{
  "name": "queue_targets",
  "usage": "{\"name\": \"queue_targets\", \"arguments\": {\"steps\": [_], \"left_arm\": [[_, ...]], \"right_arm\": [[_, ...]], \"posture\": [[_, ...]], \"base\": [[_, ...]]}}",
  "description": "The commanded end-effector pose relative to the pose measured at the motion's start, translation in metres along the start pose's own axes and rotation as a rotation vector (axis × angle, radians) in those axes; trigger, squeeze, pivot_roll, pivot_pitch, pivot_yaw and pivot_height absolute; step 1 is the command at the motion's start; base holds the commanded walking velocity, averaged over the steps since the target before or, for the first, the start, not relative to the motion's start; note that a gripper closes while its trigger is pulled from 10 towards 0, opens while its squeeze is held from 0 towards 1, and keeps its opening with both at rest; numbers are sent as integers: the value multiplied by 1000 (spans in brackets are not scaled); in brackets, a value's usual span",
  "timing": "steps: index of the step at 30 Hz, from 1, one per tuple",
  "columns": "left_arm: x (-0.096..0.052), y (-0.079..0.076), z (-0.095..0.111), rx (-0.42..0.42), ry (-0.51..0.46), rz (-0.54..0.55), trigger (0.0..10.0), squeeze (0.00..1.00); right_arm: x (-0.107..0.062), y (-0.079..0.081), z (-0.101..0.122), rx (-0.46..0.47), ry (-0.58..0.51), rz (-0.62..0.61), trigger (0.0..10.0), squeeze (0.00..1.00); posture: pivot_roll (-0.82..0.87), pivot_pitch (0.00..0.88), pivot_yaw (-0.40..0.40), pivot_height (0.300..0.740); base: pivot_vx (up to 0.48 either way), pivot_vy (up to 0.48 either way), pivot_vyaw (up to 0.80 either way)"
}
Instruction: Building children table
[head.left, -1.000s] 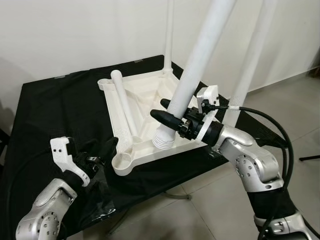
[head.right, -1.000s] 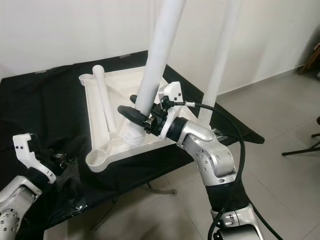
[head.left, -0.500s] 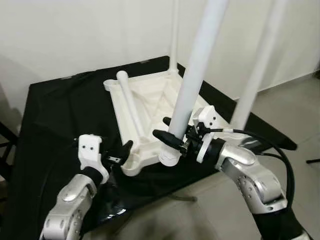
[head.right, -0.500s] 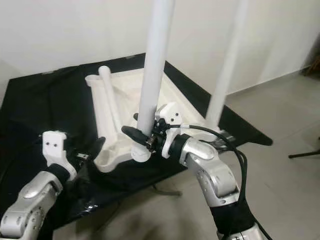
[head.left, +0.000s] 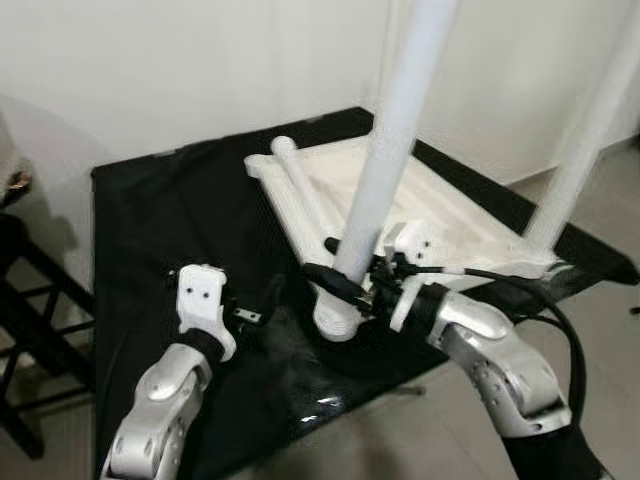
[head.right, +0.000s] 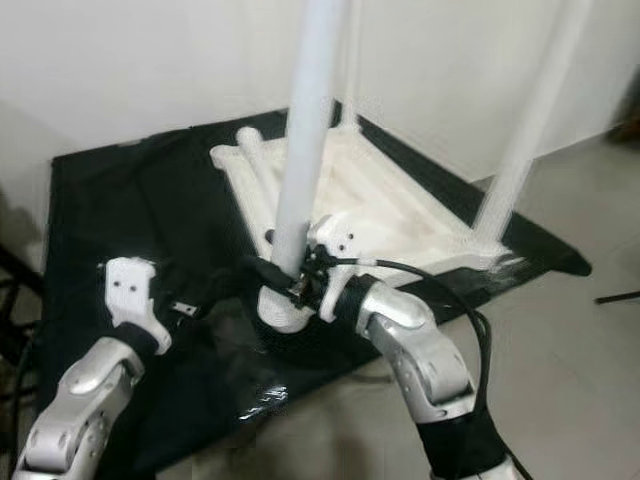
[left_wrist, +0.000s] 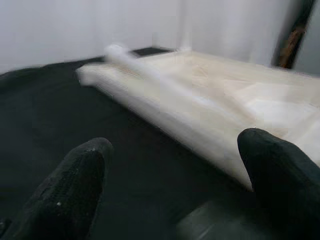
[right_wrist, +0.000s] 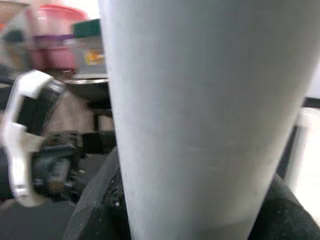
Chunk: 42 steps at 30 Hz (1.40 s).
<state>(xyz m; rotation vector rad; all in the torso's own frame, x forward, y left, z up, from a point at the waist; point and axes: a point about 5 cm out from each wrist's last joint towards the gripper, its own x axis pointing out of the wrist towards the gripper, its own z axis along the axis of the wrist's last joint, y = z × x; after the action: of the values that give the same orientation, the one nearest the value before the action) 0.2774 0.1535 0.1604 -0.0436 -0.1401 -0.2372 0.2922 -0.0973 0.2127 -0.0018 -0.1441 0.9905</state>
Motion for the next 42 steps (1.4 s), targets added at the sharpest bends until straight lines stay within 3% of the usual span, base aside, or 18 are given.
{"name": "queue_targets", "arguments": {"steps": [1, 8, 12, 15, 22, 28, 34, 39, 42], "left_arm": [[-4, 2, -8, 19, 33, 23, 10000, 0], [-12, -1, -15, 27, 54, 39, 10000, 0], [-21, -5, -15, 10, 49, 33, 10000, 0], [-23, -6, -14, 2, 44, 38, 10000, 0], [-31, 1, -8, 12, 52, 123, 10000, 0], [-32, 0, -7, 23, 50, 118, 10000, 0], [-39, -9, -1, 50, 53, 65, 10000, 0], [-45, -13, 3, 82, 55, 39, 10000, 0], [-48, -15, 4, 81, 58, 39, 10000, 0]], "right_arm": [[-5, 1, 3, -25, -7, 77, 10000, 0], [-24, -14, 9, -70, 41, 215, 10000, 0], [-30, -44, 27, -123, 63, 234, 10000, 0], [-29, -49, 31, -141, 69, 237, 10000, 0], [-8, -47, 43, -182, 37, 314, 10000, 0], [-1, -47, 46, -182, 19, 349, 10000, 0], [13, -64, 51, -166, 23, 400, 10000, 0], [25, -65, 58, -170, 23, 460, 10000, 0], [32, -57, 63, -186, 26, 544, 10000, 0]], "posture": [[-40, 121, 29, 740], [-36, 146, 26, 740], [-31, 185, 15, 740], [-28, 198, 13, 740], [-13, 266, 19, 740], [-12, 280, 22, 740], [4, 329, 21, 740], [22, 375, 16, 740], [30, 391, 14, 740]], "base": [[0, 0, 0], [0, 0, 0], [0, -104, 0], [0, -416, 0], [0, -363, 0], [0, 0, 0], [0, 0, 0], [0, 0, 0], [0, 0, 0]]}}
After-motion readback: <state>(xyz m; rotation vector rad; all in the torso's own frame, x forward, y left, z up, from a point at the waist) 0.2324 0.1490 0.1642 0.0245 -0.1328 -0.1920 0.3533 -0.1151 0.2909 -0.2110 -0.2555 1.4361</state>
